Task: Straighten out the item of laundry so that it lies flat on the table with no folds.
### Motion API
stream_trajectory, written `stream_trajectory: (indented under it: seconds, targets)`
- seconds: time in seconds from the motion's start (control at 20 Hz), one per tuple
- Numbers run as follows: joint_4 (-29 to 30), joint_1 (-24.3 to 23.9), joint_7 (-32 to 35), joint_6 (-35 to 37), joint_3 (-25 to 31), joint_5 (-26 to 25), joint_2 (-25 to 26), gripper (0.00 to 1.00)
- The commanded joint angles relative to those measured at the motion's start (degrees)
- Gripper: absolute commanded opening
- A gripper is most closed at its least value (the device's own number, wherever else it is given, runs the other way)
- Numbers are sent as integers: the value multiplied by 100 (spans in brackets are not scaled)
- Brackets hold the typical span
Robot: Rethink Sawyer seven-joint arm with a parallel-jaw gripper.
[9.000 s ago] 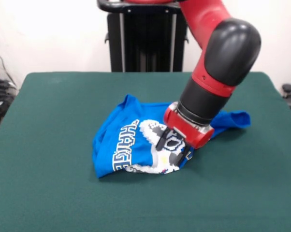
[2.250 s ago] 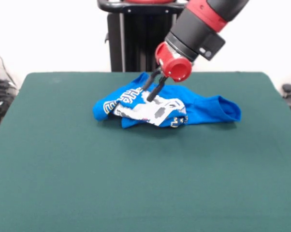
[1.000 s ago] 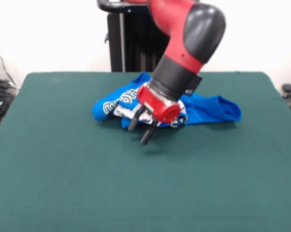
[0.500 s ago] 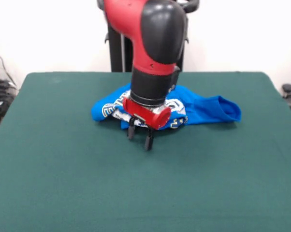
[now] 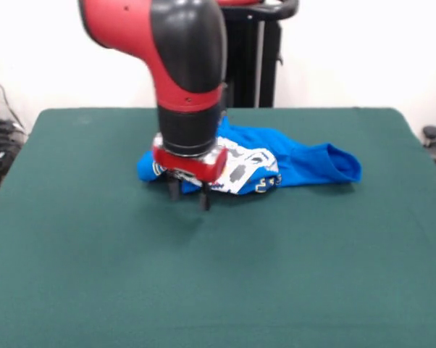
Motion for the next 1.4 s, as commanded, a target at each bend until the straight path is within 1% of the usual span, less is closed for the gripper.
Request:
stream_trajectory:
  seconds: [0.05,0.15,0.25,0.35,0.65,0.8,0.95,1.1,1.25,1.4]
  targets:
    - [-1043,-185,-536,342,634,-872,579,100]
    - [-1274,-146,-350,409,463,-1044,781,100]
    - [-1386,-163,-232,556,405,-1181,916,100]
    - [-1420,-246,-189,630,507,-1269,1052,100]
    - [-1291,-436,-125,461,879,-1446,1239,100]
    - [-1108,-388,89,563,885,-1422,1161,100]
    - [-705,-216,495,536,715,-1365,905,100]
    - [-338,-139,634,668,636,-1328,623,100]
    - [-99,-177,572,821,670,-1328,426,100]
    - [9,-219,491,1010,701,-1319,276,100]
